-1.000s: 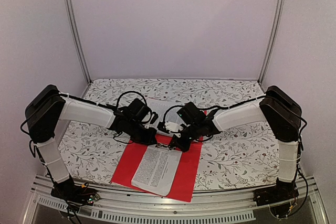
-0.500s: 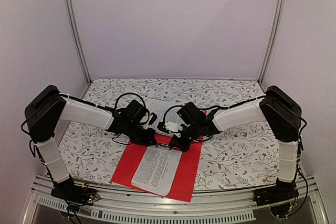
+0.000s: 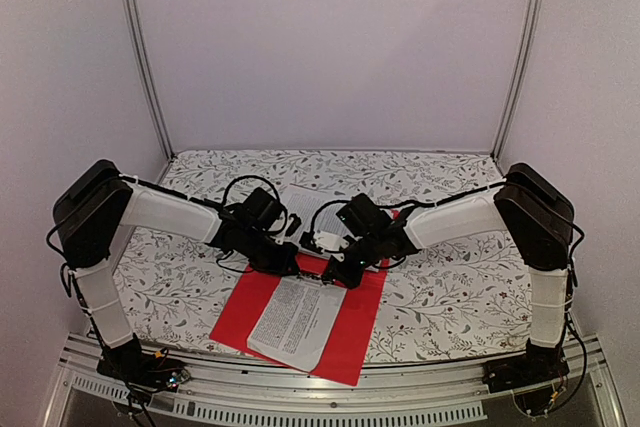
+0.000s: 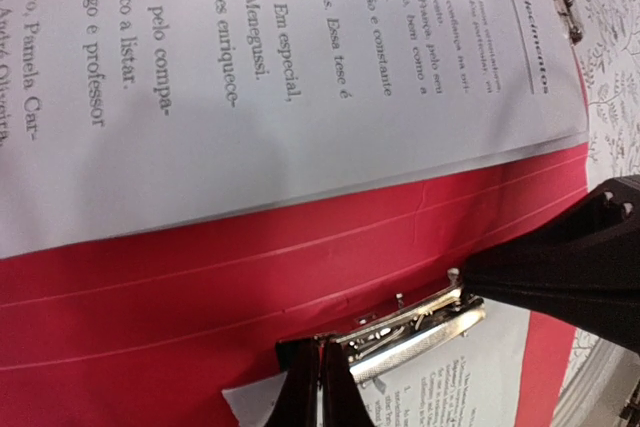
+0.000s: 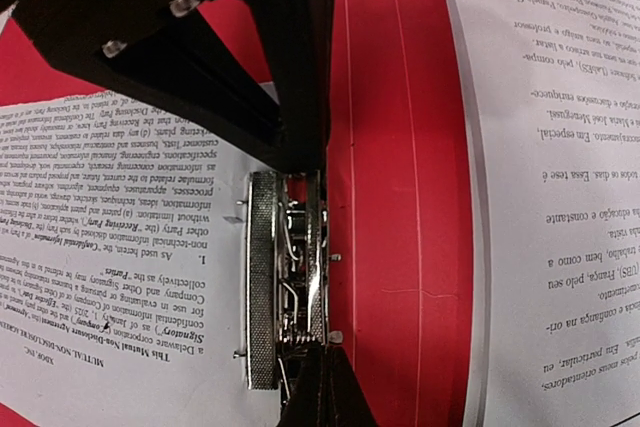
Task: Put the files into the folder
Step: Close the spring clip on the folder with some files.
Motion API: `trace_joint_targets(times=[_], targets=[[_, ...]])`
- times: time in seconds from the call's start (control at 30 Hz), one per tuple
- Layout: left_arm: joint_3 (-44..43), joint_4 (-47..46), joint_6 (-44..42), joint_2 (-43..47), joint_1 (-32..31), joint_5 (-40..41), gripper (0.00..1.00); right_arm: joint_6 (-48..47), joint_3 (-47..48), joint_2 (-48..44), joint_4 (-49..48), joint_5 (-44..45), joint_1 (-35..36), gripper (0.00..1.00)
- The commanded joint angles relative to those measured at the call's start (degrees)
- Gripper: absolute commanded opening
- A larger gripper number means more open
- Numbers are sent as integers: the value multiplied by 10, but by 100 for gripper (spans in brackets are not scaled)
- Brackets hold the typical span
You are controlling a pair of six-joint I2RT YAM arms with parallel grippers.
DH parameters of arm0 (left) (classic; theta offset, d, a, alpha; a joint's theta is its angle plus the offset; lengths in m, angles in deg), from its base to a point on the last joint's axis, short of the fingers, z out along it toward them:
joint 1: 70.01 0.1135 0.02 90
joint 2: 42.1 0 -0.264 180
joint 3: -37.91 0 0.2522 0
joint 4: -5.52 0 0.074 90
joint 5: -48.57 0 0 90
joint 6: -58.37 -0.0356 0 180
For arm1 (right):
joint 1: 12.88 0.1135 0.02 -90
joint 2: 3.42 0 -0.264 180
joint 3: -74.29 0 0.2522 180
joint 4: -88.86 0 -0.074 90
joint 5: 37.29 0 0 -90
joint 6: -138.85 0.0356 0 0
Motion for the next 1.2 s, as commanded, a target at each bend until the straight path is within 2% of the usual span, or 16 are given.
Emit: trace_joint_targets(times=[0.0, 0.57, 1.17], targets=[[23, 46, -8, -54, 18, 94, 0, -25, -35, 72, 146, 28, 14, 0], [4, -21, -21, -24, 52, 56, 0, -44, -25, 80, 159, 17, 24, 0], [-11, -140, -61, -30, 58, -41, 0, -53, -11, 93, 174, 14, 31, 0]])
